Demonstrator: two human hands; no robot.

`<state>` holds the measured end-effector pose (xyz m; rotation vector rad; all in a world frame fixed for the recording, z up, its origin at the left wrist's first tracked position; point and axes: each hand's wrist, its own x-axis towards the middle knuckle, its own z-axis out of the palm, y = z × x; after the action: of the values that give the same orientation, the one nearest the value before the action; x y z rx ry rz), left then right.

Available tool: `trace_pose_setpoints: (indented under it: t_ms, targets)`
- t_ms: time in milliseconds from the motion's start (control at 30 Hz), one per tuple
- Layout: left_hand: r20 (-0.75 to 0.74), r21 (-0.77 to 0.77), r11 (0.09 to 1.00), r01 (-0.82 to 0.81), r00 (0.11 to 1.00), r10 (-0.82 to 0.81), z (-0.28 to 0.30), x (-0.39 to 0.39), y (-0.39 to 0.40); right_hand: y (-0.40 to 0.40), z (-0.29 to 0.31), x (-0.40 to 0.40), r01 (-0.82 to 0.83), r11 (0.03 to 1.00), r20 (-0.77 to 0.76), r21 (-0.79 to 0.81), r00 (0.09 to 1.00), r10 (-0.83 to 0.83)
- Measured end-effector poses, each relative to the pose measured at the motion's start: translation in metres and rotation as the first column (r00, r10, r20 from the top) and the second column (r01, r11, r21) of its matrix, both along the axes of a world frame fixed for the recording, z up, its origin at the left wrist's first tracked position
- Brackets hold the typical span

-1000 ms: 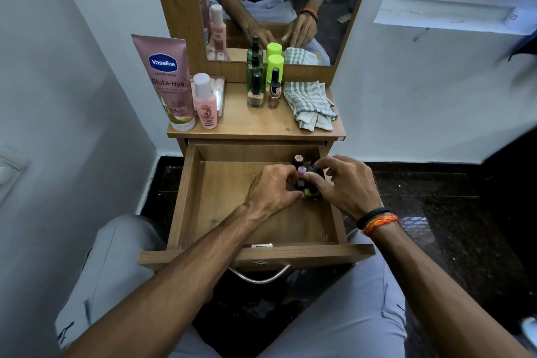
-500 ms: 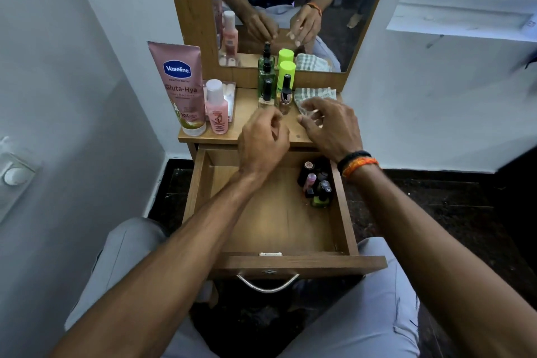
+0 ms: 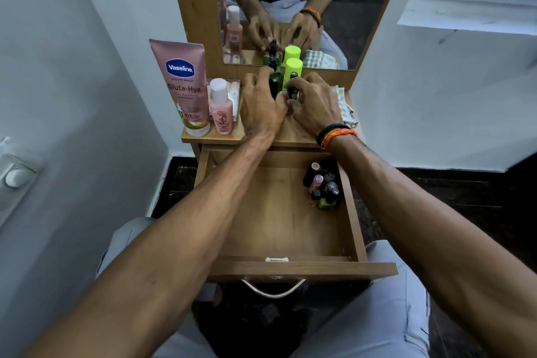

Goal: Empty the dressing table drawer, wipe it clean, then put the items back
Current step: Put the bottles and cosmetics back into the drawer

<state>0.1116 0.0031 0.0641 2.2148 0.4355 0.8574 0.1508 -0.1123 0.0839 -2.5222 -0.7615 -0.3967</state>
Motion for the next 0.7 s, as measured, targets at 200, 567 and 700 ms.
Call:
trace_pose_setpoints:
  t_ms: [200,567,700]
  targets:
    - [-0.001,0.042,0.999,0.017,1.0,-0.017,0.007,0.001,0.006,-0.001,0.005,-0.003,0.008,1.0,-0.009,0.024,1.0,-0.008]
    - [0.087,0.159,0.981,0.114,0.988,-0.129,0.007,-0.049,-0.006,-0.051,0.025,-0.038,0.011,0.992,-0.054,0.123,0.999,-0.005]
    - [0.051,0.149,0.968,0.201,0.976,-0.21,0.008,-0.076,-0.015,-0.08,0.026,-0.067,-0.024,0.993,-0.109,0.117,0.993,0.037]
